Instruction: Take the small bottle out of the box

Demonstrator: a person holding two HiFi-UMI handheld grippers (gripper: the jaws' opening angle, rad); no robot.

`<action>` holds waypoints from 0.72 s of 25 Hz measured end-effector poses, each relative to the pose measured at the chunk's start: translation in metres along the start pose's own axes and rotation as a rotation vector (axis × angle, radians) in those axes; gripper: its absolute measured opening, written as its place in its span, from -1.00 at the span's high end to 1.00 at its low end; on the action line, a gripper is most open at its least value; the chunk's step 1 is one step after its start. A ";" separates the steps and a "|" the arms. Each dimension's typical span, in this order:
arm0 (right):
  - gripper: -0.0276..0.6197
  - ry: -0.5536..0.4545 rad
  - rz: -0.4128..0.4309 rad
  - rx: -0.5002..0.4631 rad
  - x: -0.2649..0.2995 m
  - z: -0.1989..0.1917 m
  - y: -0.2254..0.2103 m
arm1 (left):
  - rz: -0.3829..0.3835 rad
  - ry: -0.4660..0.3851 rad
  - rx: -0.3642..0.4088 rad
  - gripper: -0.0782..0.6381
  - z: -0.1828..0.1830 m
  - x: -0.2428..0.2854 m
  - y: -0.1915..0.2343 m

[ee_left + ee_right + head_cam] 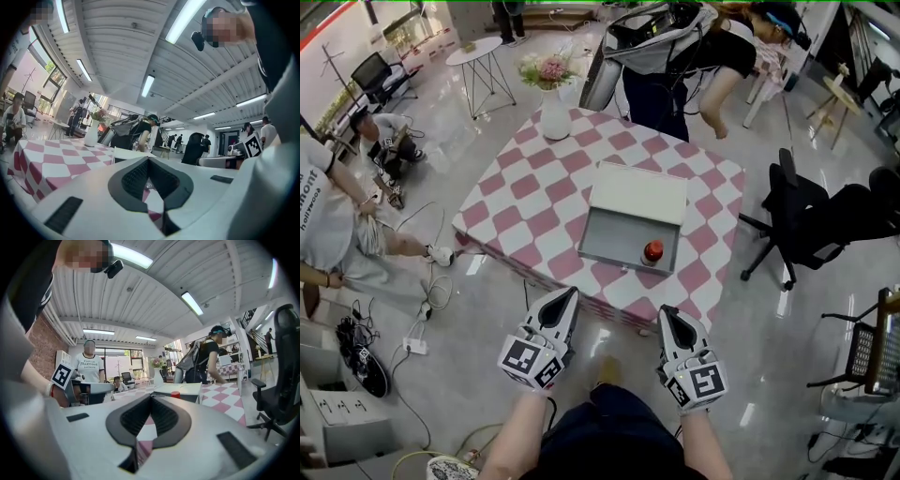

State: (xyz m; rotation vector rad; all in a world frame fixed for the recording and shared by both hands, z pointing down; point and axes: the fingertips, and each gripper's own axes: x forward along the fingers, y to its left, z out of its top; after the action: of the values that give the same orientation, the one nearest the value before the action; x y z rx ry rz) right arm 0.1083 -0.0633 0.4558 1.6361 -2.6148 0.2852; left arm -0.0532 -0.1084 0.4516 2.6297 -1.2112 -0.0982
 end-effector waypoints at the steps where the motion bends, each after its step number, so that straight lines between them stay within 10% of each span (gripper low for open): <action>1: 0.90 0.002 0.001 -0.002 0.002 0.000 -0.003 | 0.000 -0.001 -0.001 0.78 -0.001 0.004 0.001; 18: 0.90 0.037 0.020 -0.017 0.040 -0.008 -0.032 | -0.025 0.008 -0.008 0.78 -0.013 0.052 0.009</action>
State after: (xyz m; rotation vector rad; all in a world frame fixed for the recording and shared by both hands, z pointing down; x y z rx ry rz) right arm 0.1184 -0.1109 0.4732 1.5845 -2.6014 0.2907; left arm -0.0236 -0.1512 0.4683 2.6363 -1.1735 -0.0969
